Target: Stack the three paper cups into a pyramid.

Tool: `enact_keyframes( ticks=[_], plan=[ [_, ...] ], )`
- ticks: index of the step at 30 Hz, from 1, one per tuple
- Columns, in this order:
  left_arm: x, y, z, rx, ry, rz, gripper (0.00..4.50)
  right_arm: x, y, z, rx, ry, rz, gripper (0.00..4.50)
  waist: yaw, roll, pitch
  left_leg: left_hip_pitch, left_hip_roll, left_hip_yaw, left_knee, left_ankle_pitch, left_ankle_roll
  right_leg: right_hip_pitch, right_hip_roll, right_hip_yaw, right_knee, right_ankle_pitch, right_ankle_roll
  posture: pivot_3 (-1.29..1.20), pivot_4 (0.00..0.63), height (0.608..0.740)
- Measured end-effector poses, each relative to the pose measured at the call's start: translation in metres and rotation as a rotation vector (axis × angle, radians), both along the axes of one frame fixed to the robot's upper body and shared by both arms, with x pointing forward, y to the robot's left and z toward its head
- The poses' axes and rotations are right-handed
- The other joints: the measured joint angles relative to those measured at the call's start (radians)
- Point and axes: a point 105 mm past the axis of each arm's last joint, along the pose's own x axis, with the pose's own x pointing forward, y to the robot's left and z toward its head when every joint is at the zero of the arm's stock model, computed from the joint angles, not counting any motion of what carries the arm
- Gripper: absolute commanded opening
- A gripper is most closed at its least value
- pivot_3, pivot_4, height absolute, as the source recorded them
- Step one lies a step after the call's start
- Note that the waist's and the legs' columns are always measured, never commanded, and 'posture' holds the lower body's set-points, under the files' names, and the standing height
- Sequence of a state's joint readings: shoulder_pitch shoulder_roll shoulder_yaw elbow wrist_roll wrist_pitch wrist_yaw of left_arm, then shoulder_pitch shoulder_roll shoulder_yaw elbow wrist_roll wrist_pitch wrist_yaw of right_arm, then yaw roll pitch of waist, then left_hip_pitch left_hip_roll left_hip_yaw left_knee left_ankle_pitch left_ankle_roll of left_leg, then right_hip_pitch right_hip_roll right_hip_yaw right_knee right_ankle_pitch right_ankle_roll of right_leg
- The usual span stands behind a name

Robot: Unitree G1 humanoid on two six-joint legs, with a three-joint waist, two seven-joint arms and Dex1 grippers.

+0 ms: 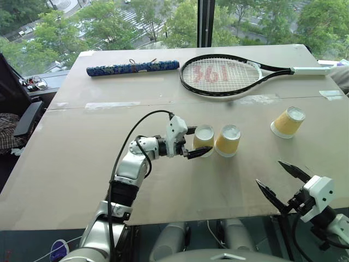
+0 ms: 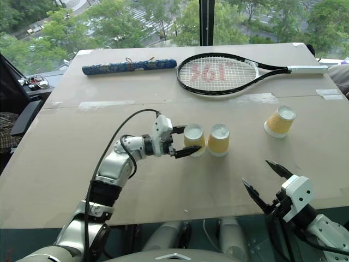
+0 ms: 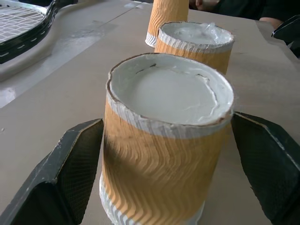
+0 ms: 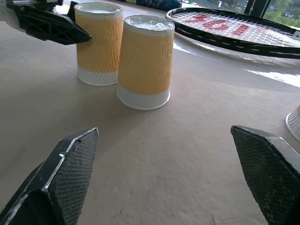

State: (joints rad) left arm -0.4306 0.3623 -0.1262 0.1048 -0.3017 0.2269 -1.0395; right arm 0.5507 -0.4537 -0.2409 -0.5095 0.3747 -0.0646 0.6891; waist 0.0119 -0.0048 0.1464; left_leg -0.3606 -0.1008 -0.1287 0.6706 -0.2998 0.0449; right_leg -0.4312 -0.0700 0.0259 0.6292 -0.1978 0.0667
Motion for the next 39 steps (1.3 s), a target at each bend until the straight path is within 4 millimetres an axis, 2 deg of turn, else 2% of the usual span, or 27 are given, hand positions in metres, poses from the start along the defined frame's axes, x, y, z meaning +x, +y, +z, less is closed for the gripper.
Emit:
enact_keyframes(
  ticks=[3, 7, 9, 14, 16, 19, 24, 29, 34, 36, 39],
  plan=[
    [-0.007, 0.016, 0.006, -0.005, 0.013, 0.026, 4.42, 0.005, -0.005, 0.005, 0.006, -0.02, -0.032, 4.5, 0.0, 0.0, 0.0, 0.0, 0.0, 0.0, 0.0, 0.0, 0.0, 0.0, 0.0, 0.0, 0.0, 0.0, 0.0, 0.0, 0.15, 0.74],
    [-0.032, 0.044, 0.016, -0.012, 0.027, 0.058, 4.42, 0.022, -0.021, 0.019, -0.004, -0.064, -0.128, 4.5, 0.0, 0.001, 0.0, 0.0, 0.0, 0.001, 0.0, 0.0, 0.0, 0.0, 0.0, 0.001, 0.0, 0.0, 0.0, 0.0, 0.15, 0.74],
    [-0.045, 0.05, 0.023, -0.036, 0.019, 0.056, 4.42, 0.03, -0.032, 0.027, -0.02, -0.076, -0.176, 4.5, 0.002, 0.001, 0.0, 0.0, 0.0, 0.001, 0.0, 0.0, 0.0, 0.0, 0.0, 0.001, 0.0, 0.0, 0.0, 0.0, 0.15, 0.74],
    [-0.087, 0.055, 0.037, -0.057, 0.08, -0.12, 4.42, 0.063, -0.058, 0.047, -0.073, -0.058, -0.275, 4.5, 0.002, 0.001, -0.001, 0.0, 0.001, 0.002, 0.0, 0.0, 0.0, 0.0, 0.0, 0.001, 0.0, 0.0, -0.001, 0.0, 0.15, 0.74],
    [-0.102, 0.057, 0.052, -0.077, 0.071, -0.207, 4.42, 0.086, -0.075, 0.058, -0.066, -0.051, -0.359, 4.5, -0.001, 0.002, -0.001, 0.001, 0.001, 0.004, -0.001, 0.0, 0.0, 0.0, 0.0, 0.002, 0.0, 0.0, -0.001, 0.0, 0.15, 0.74],
    [-0.106, 0.057, 0.06, -0.098, 0.055, -0.228, 4.42, 0.098, -0.079, 0.062, -0.039, -0.035, -0.394, 4.5, 0.002, 0.003, -0.001, 0.0, 0.001, 0.004, -0.001, 0.0, 0.0, 0.0, 0.0, 0.002, 0.0, 0.0, -0.001, 0.0, 0.15, 0.74],
    [-0.108, 0.057, 0.064, -0.134, 0.052, -0.193, 4.42, 0.13, -0.091, 0.068, 0.057, 0.028, -0.482, 4.5, 0.0, 0.003, -0.001, 0.0, 0.001, 0.005, -0.001, 0.0, 0.001, -0.001, 0.0, 0.003, -0.002, 0.0, -0.001, 0.0, 0.15, 0.74],
    [-0.113, 0.055, 0.06, -0.141, 0.066, -0.169, 4.42, 0.146, -0.091, 0.064, 0.125, 0.097, -0.483, 4.5, -0.001, 0.004, -0.001, 0.0, 0.001, 0.005, -0.003, 0.0, 0.001, -0.001, 0.0, 0.003, -0.002, 0.0, -0.001, 0.0, 0.15, 0.74],
    [-0.112, 0.054, 0.06, -0.147, 0.062, -0.143, 4.42, 0.154, -0.088, 0.054, 0.141, 0.153, -0.456, 4.5, 0.002, 0.004, -0.001, -0.001, 0.001, 0.005, -0.002, 0.0, 0.001, -0.001, 0.0, 0.003, -0.002, 0.0, -0.001, 0.0, 0.15, 0.74],
    [-0.113, 0.053, 0.059, -0.149, 0.063, -0.138, 4.5, 0.157, -0.089, 0.043, 0.131, 0.191, -0.46, 3.96, 0.0, 0.004, -0.001, 0.0, 0.001, 0.006, -0.002, 0.0, 0.001, -0.001, 0.0, 0.004, -0.002, 0.0, -0.001, 0.0, 0.15, 0.74],
    [-0.115, 0.053, 0.057, -0.15, 0.071, -0.132, 4.5, 0.159, -0.09, 0.039, 0.116, 0.2, -0.46, 2.96, -0.001, 0.004, -0.001, 0.0, 0.001, 0.006, -0.002, 0.0, 0.001, -0.002, 0.0, 0.004, -0.002, 0.0, -0.001, 0.0, 0.15, 0.74]
  ],
)
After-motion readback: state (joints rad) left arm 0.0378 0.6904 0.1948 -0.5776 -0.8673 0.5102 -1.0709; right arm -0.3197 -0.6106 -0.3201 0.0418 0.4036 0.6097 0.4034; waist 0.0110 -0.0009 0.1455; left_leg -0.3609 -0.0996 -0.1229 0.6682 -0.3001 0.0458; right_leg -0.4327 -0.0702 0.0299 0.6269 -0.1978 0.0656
